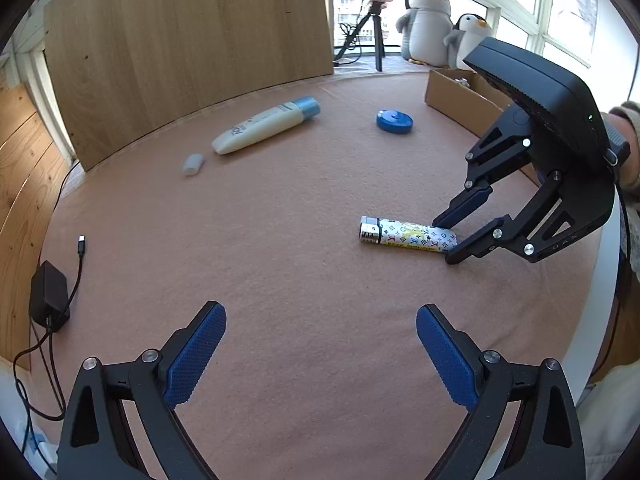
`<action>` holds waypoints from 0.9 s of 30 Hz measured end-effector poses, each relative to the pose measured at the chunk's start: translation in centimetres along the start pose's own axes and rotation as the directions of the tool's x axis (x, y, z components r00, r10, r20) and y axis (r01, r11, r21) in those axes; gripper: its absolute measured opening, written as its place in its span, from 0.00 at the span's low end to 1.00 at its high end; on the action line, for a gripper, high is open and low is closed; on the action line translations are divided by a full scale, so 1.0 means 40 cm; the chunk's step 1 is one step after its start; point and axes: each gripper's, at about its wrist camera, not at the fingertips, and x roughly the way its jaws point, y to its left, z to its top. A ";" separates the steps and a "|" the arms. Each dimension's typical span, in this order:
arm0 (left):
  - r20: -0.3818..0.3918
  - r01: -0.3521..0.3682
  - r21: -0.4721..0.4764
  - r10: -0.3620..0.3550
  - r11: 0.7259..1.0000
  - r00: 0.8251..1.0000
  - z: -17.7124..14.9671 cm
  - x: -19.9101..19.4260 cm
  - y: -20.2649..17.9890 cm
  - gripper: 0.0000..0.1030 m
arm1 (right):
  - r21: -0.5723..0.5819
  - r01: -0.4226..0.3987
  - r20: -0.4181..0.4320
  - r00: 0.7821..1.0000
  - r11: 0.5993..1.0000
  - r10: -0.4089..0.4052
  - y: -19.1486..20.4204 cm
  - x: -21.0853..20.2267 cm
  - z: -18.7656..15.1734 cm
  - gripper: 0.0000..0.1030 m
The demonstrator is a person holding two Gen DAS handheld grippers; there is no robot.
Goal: Organize objects
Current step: 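Close the left tool on the lighter's other end while right tool holds it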
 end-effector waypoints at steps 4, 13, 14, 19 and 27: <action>-0.041 0.076 0.144 -0.070 0.987 0.997 -0.052 0.034 -0.071 0.95 | -0.290 -0.146 -0.070 0.989 0.946 0.131 0.117 -0.012 -0.042 0.22; -0.085 0.270 0.307 -0.257 0.912 0.963 -0.089 0.040 -0.195 0.82 | -0.676 -0.326 -0.251 0.945 0.661 0.210 0.238 -0.033 -0.118 0.22; -0.087 0.284 0.309 -0.270 0.908 0.959 -0.088 0.041 -0.197 0.81 | -0.697 -0.326 -0.255 0.945 0.639 0.204 0.243 -0.032 -0.119 0.22; -0.099 0.328 0.312 -0.312 0.892 0.945 -0.070 0.040 -0.188 0.55 | -0.692 -0.346 -0.280 0.938 0.634 0.206 0.252 -0.026 -0.112 0.24; -0.139 0.370 0.338 -0.343 0.865 0.929 -0.055 0.037 -0.178 0.37 | -0.616 -0.301 -0.201 0.953 0.728 0.225 0.256 -0.024 -0.125 0.26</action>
